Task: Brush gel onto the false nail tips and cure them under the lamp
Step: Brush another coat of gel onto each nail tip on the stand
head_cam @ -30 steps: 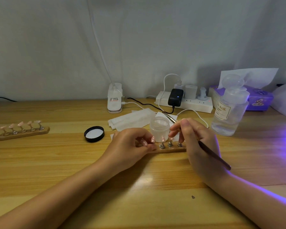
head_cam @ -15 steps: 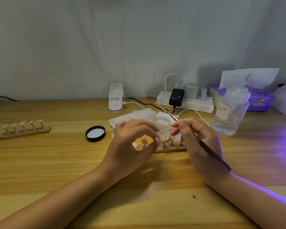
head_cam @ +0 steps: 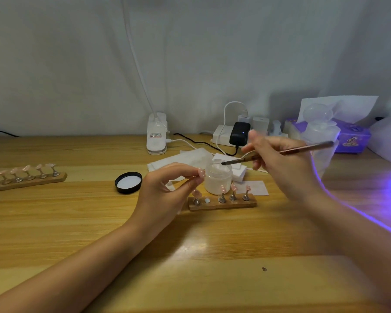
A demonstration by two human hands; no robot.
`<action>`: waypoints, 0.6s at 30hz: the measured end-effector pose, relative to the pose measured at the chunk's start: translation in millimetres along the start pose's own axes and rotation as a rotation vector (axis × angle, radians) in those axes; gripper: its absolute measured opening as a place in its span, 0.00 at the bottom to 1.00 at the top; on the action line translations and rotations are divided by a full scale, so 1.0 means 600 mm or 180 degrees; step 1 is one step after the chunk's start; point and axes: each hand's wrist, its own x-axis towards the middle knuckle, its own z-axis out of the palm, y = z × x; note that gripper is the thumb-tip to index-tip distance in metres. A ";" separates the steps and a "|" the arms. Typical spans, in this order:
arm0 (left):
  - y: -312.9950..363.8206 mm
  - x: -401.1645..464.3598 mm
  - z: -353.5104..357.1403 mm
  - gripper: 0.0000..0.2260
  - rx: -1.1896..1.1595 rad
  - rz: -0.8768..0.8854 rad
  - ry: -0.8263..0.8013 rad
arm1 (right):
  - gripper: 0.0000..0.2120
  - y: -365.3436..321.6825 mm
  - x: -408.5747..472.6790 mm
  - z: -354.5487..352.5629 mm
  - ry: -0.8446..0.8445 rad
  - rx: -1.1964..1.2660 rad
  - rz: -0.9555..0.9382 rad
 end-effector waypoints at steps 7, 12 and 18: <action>0.003 0.000 0.000 0.08 0.0033 0.0002 0.0035 | 0.17 0.003 0.058 0.034 -0.0462 -0.1191 -0.0284; 0.004 -0.002 -0.002 0.08 0.0075 -0.0001 0.0009 | 0.21 0.001 0.068 0.066 -0.0817 -0.1573 -0.0307; 0.004 -0.001 -0.002 0.07 0.0064 -0.0063 0.0015 | 0.20 -0.011 0.087 0.040 -0.0298 -0.1009 -0.0082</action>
